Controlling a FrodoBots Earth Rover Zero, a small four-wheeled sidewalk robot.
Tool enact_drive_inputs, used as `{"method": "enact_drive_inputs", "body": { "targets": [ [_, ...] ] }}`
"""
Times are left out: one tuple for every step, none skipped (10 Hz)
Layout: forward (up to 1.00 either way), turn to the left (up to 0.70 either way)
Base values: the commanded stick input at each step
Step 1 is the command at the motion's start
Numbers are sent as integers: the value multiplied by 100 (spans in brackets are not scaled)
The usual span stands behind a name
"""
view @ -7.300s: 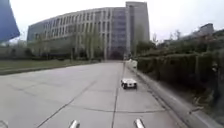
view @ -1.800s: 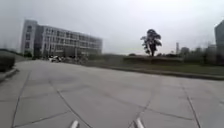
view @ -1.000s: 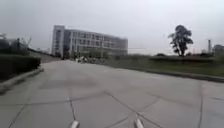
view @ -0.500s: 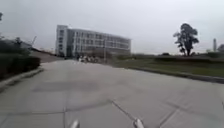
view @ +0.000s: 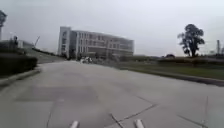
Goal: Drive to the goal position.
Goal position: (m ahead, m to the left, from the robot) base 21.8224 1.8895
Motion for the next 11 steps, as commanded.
{"method": "enact_drive_inputs", "body": {
  "targets": [
    [100,40],
    [100,40],
    [100,40],
    [100,14],
    [100,0],
    [100,0],
    [100,0],
    [100,-11],
    [100,-33],
    [100,-40],
    [100,-40]
  ]
}}
